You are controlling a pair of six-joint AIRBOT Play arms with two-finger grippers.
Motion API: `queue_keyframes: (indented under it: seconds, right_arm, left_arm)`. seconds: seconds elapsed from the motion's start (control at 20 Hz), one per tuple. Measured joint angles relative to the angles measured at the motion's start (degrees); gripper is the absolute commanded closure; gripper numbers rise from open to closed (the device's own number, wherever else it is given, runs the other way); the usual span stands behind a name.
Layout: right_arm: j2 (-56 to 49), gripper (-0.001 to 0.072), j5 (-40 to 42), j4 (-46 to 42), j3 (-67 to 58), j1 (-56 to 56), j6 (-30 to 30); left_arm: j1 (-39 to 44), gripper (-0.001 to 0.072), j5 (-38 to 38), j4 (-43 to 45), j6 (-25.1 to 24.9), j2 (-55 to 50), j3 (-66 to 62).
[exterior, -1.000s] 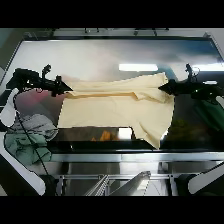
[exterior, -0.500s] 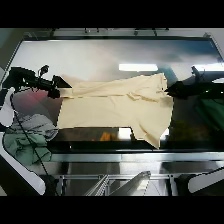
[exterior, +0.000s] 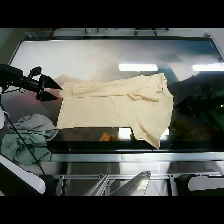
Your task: Fold the shirts.
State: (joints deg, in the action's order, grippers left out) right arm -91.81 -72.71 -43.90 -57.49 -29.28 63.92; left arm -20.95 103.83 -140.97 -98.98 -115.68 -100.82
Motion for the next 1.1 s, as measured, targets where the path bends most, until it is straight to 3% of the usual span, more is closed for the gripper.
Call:
queue_keyframes:
  seconds: [0.3, 0.35, 0.4, 0.7, 1.1]
  right_arm:
    - [1.01, 0.0367, 1.66, 4.02, 11.13, 1.95, -3.63]
    - [1.01, 0.0426, 1.95, 5.29, 11.98, 2.97, -4.74]
    - [0.98, 0.0684, 2.54, 6.34, 12.57, 4.00, -5.92]
    - [1.20, 0.0695, 3.65, 12.72, 13.16, 4.46, -11.65]
    - [1.68, 0.0695, 2.16, 13.00, 12.92, -10.56, -14.69]
  left_arm:
    - [-3.19, 0.0015, -0.76, 0.11, -1.60, 5.40, 12.96]
    - [-3.43, 0.0015, -1.33, 0.11, -2.21, 6.23, 14.97]
    - [-3.61, 0.0015, -1.90, 0.17, -2.71, 6.93, 16.85]
    - [-3.98, 0.0016, -4.66, 0.57, -5.53, 10.03, 26.88]
    - [-3.82, 0.0016, -7.93, 5.42, -7.37, 11.80, 34.42]
